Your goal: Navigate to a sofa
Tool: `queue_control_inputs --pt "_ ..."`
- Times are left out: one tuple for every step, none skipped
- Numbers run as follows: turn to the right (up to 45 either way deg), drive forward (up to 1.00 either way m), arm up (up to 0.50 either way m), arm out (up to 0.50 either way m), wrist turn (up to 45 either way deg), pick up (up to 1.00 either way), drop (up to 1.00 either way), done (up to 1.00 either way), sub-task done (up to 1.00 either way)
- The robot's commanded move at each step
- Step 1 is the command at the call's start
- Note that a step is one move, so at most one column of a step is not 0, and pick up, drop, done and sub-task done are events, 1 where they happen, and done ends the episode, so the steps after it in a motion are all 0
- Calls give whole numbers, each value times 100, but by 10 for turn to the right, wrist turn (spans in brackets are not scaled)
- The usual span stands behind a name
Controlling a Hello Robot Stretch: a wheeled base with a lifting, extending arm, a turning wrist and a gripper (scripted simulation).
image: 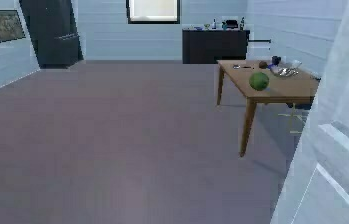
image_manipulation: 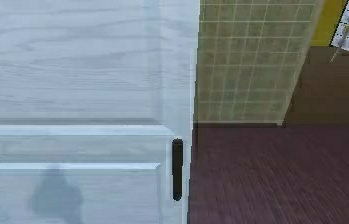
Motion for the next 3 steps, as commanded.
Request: queue_control_inputs --pt "-450 0 0 0 0 0 0 0 0" --pt "-450 0 0 0 0 0 0 0 0" --pt "0 5 0 0 0 0 0 0 0"
